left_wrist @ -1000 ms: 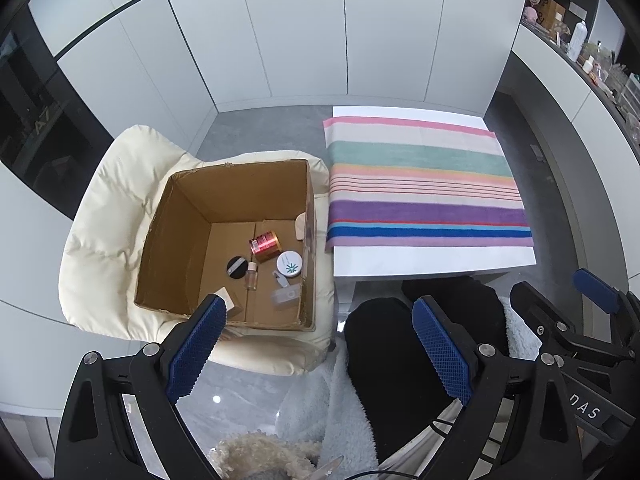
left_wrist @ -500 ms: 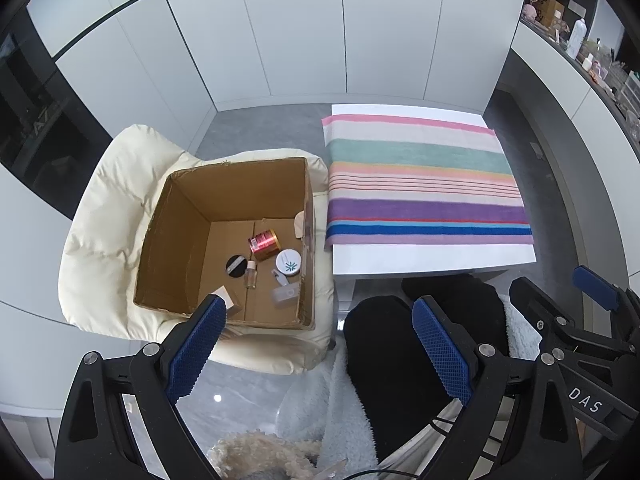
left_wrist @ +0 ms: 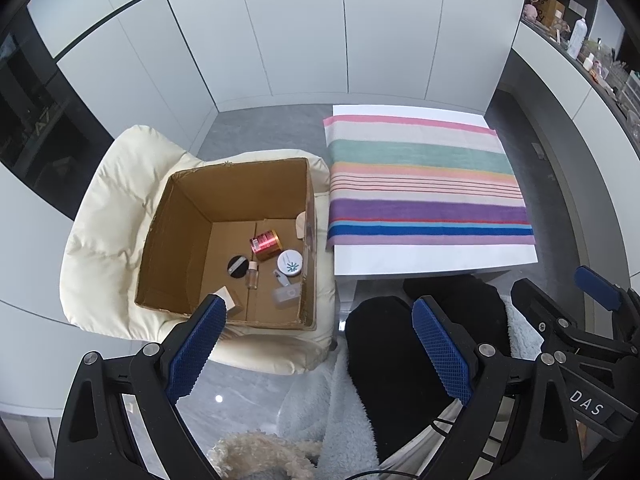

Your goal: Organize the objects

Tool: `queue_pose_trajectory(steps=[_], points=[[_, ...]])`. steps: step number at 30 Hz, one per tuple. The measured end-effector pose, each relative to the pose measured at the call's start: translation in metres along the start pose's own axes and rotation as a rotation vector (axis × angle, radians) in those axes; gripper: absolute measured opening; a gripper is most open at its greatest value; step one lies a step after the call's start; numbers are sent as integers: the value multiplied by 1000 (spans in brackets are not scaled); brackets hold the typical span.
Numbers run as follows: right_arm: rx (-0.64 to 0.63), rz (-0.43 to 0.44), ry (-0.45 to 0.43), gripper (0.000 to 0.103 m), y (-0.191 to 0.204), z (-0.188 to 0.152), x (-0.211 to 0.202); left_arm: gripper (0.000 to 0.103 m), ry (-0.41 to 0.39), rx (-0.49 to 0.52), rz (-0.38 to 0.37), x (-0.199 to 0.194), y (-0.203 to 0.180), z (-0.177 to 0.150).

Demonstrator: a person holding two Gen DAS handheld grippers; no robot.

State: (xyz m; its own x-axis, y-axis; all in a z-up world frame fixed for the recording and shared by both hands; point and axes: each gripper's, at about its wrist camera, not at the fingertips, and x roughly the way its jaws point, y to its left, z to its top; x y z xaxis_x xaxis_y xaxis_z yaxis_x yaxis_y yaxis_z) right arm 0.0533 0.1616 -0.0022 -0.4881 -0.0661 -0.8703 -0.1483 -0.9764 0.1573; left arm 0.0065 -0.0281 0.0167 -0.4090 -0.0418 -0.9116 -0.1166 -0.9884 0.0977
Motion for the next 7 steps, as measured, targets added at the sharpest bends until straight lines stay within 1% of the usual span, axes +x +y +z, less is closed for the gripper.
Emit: queue_pose_trajectory(steps=[7], points=[[-2, 4, -3, 98, -3, 2, -1, 95, 6, 3, 0, 2, -1, 0]])
